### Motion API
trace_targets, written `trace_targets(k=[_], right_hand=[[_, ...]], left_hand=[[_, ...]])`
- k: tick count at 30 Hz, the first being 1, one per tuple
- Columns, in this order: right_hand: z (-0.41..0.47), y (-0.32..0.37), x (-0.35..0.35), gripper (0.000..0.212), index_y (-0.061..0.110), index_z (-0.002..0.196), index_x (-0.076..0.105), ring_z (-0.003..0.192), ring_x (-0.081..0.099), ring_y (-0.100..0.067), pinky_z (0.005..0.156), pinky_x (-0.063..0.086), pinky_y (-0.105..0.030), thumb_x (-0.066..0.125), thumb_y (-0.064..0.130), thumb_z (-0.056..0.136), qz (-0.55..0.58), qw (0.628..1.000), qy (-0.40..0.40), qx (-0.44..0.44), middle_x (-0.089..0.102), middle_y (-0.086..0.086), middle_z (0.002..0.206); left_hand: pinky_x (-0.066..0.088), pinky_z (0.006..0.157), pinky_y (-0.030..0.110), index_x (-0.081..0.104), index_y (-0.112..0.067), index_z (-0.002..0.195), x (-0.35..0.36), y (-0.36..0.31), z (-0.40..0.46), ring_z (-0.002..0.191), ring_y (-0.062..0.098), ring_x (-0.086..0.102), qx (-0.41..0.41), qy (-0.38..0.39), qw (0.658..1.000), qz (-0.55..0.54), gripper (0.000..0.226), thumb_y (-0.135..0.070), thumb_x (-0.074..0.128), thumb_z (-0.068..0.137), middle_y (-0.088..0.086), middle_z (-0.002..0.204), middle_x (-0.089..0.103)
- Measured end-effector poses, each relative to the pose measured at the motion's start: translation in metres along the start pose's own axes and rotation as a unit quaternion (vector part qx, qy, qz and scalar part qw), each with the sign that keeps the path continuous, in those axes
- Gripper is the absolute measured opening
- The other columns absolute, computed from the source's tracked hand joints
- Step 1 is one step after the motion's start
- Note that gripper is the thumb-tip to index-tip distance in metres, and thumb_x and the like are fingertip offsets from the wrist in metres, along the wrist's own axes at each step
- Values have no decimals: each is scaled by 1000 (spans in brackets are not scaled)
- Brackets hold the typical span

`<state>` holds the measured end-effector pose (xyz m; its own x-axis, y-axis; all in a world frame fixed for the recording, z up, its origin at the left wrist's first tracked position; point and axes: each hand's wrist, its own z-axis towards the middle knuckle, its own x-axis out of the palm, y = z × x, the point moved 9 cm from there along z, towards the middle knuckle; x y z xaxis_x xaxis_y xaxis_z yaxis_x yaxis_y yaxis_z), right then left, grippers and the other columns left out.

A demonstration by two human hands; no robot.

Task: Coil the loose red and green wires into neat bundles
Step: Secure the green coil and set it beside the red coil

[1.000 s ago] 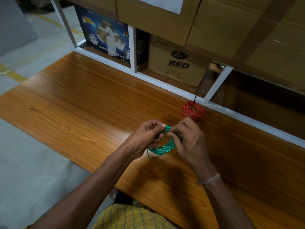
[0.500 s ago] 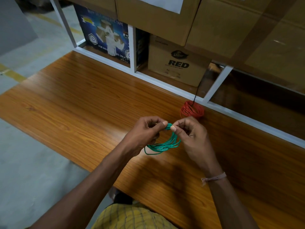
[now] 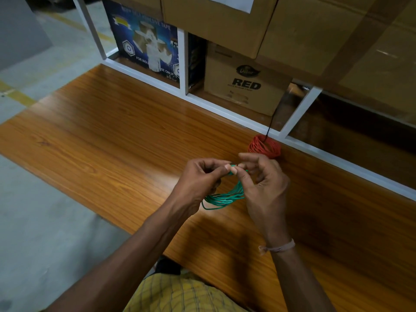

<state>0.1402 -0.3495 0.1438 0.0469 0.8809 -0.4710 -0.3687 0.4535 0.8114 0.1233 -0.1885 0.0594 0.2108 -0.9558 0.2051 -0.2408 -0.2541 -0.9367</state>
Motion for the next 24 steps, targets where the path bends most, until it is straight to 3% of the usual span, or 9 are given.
trace_targets(k=[3,7,11,14,16,20,24], right_hand=[[-3,-9,-2,29,17,111,66,86,73,-7,73,54,-21,85,18,89,61,996,-19,70,77,8,89],[-3,-8,-5,14,18,96,71,83,70,-8,66,49,-21,84,18,90,68,994,-18,79,74,7,87],[-4,-4,-5,6,21,94,78,83,70,-9,71,57,-32,82,18,91,85,991,1,102,76,8,87],[-5,3,-6,6,21,93,80,82,71,-6,68,56,-25,82,16,91,75,992,0,100,76,11,84],[-8,8,-8,7,23,93,81,84,73,-6,73,59,-27,83,16,91,58,994,-3,92,77,12,85],[-13,12,-11,10,29,94,80,93,74,-15,77,64,-44,83,20,91,21,997,6,78,77,14,89],[-14,21,-14,9,29,91,80,92,75,-15,74,64,-45,83,20,90,-5,998,12,56,77,15,89]], left_hand=[[35,47,21,78,-1,107,-5,0,0,51,6,44,-1,-17,1000,-6,13,-10,75,98,-1,65,59],[37,47,20,77,1,110,-6,-1,-4,51,7,46,-2,-17,1000,-18,15,-9,73,99,8,74,62],[36,46,19,74,6,114,-4,-3,-9,49,7,45,3,-23,999,-34,19,-6,71,100,4,74,70],[36,48,20,77,0,110,-6,-7,-14,52,7,47,26,-37,999,-23,15,-10,74,99,16,82,65],[37,49,19,79,-4,108,-8,-11,-17,54,5,49,44,-44,998,-13,13,-11,75,98,12,82,66],[40,52,17,80,-8,108,-9,-19,-25,58,2,52,76,-48,996,1,12,-13,76,98,-2,79,70],[42,59,16,82,-13,109,-9,-26,-31,64,-2,57,103,-47,993,24,12,-16,77,98,-5,82,72]])
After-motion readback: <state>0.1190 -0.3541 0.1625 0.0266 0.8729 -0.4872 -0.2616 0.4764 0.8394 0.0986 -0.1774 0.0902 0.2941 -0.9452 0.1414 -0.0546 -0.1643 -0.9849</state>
